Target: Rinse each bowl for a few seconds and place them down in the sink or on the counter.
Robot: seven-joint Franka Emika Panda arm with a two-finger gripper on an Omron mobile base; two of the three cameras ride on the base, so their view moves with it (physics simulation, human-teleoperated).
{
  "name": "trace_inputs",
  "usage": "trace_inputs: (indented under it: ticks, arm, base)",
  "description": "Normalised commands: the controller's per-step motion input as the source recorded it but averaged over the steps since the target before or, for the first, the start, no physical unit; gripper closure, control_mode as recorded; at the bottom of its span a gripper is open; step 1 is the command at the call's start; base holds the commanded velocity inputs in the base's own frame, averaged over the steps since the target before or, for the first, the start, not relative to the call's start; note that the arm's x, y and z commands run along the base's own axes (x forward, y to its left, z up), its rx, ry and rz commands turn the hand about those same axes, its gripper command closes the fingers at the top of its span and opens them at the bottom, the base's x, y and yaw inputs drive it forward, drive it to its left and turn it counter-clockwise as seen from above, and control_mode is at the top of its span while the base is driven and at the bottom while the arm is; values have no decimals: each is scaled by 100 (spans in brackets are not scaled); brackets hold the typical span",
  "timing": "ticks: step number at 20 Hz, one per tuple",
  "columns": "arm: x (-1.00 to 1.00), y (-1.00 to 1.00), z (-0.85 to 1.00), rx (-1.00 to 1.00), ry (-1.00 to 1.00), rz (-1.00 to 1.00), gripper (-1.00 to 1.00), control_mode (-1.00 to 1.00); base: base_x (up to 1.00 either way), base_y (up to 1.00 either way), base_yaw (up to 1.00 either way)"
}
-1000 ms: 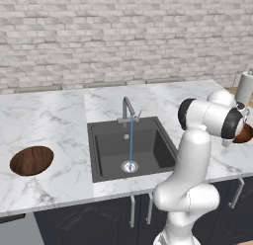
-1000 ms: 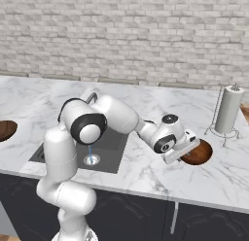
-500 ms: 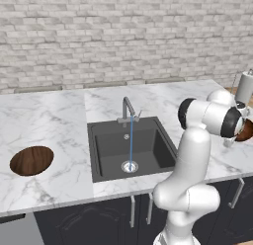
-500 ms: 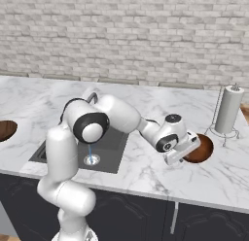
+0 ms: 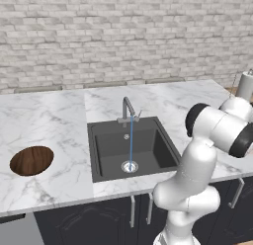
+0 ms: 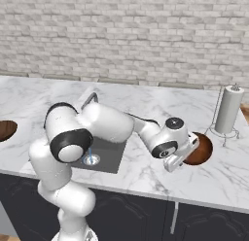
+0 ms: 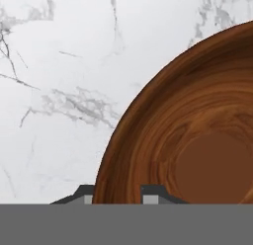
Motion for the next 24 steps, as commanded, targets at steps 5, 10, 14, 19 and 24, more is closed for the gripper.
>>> trace_inputs:
  ticks: [5,10,14,19,24]
  arm:
    - [-57,35,60,-4,-3,21,100,-100]
    - [-40,32,42,-1,6,22,100,-100]
    - [-15,30,51,0,15,23,100,-100]
    - [-14,18,63,-2,16,24,100,-100]
    - [-7,24,55,-5,23,20,100,-100]
  base:
    - [0,0,0]
    - [0,0,0]
    - [0,0,0]
    - [0,0,0]
    - [0,0,0]
